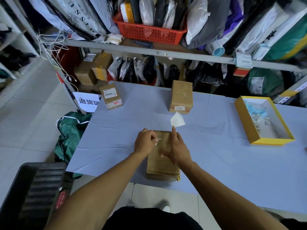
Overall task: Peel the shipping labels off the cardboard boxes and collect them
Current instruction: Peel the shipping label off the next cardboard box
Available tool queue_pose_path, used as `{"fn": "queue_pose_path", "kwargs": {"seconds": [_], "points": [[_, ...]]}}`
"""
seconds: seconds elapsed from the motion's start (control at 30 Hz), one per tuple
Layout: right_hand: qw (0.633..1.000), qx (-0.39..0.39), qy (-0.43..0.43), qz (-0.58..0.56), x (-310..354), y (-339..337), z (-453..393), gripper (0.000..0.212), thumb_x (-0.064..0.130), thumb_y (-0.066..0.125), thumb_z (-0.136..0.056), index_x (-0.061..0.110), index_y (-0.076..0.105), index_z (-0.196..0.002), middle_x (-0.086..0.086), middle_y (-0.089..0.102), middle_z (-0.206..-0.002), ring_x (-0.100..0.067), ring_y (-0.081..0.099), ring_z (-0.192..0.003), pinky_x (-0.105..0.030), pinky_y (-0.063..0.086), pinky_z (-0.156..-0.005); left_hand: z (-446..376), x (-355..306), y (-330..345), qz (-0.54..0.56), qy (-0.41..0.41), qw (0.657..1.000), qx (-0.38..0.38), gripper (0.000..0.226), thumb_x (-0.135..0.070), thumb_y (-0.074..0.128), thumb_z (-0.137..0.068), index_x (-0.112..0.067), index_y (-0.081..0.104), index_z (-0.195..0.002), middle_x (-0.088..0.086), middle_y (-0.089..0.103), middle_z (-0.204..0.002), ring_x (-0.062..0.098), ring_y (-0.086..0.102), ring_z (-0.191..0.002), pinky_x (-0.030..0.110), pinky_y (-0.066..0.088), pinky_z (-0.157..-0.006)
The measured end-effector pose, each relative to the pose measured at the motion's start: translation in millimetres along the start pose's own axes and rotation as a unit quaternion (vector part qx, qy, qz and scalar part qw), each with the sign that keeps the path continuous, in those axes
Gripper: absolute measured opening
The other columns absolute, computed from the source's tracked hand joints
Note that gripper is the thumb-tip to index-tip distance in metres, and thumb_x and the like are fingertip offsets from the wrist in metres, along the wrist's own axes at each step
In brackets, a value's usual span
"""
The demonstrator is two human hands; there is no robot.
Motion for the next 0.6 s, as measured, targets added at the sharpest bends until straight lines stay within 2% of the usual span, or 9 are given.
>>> {"fn": "queue_pose_path", "kwargs": {"seconds": [0.1,0.23,0.3,0.37,0.43,0.5,0.6], "points": [[1.0,-0.002,-0.008,0.023,1,2,0,0.127,0.034,0.083,-0.066,0.015,-0.007,-0.153,-0.007,0.04,-0.137,-0.024,0.048,-0.12,-0.029,0.049,-0.084,4,-7,-1,-0.034,0.046,0.998,0.0,0.011,-0.018,0.069,-0.086,-0.015,0.064,-0.077,-0.003,0.06,-0.092,0.019,0.051,-0.09,0.034,0.048,-0.069],[0.999,-0.005,-0.008,0.052,-2,4,1,0.125,0.04,0.081,-0.067,0.016,-0.006,-0.153,-0.009,0.039,-0.14,-0.026,0.045,-0.125,-0.033,0.047,-0.096,11,-4,0,-0.037,0.06,0.997,0.006,0.011,-0.02,0.068,-0.086,-0.015,0.062,-0.078,-0.004,0.061,-0.091,0.019,0.05,-0.091,0.036,0.048,-0.07],[0.998,0.004,-0.002,0.06,-5,8,2,0.124,0.042,0.079,-0.071,0.017,-0.01,-0.153,-0.012,0.037,-0.146,-0.033,0.031,-0.139,-0.037,0.039,-0.108,14,0,-2,-0.004,0.048,0.999,0.011,0.01,-0.016,0.066,-0.086,-0.018,0.061,-0.078,-0.004,0.061,-0.09,0.02,0.053,-0.093,0.037,0.05,-0.073],[0.998,0.015,0.009,0.06,-10,12,3,0.124,0.044,0.077,-0.074,0.019,-0.017,-0.151,-0.009,0.036,-0.152,-0.04,0.017,-0.146,-0.042,0.03,-0.115,18,6,-9,0.053,0.032,0.998,-0.003,0.013,-0.013,0.066,-0.086,-0.02,0.059,-0.078,-0.003,0.062,-0.09,0.018,0.056,-0.091,0.033,0.05,-0.074],[0.998,0.017,0.008,0.061,-11,13,4,0.125,0.046,0.076,-0.075,0.019,-0.02,-0.151,-0.007,0.033,-0.154,-0.042,0.02,-0.145,-0.044,0.029,-0.115,23,12,-23,0.117,0.011,0.992,-0.041,0.013,-0.014,0.068,-0.086,-0.021,0.059,-0.08,-0.004,0.062,-0.089,0.015,0.058,-0.088,0.023,0.047,-0.073],[0.998,0.011,0.005,0.055,-9,11,5,0.126,0.047,0.078,-0.073,0.02,-0.019,-0.151,-0.008,0.034,-0.153,-0.041,0.029,-0.141,-0.046,0.035,-0.111,27,22,-34,0.146,-0.009,0.987,-0.066,0.008,-0.015,0.067,-0.088,-0.021,0.063,-0.091,-0.004,0.06,-0.095,0.014,0.059,-0.091,0.018,0.045,-0.074],[0.999,0.009,-0.001,0.051,-6,9,5,0.127,0.046,0.079,-0.071,0.021,-0.016,-0.151,-0.01,0.042,-0.147,-0.038,0.041,-0.134,-0.045,0.043,-0.106,36,36,-31,0.122,-0.033,0.991,-0.033,0.036,-0.015,0.063,-0.092,-0.024,0.056,-0.126,-0.003,0.054,-0.108,0.017,0.057,-0.104,0.012,0.042,-0.077]]}}
Point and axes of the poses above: each hand's wrist, its own z-axis away from the middle knuckle, its own y-axis out of the palm, x = y × z, the point moved 10 cm from there along -z, towards the middle knuckle
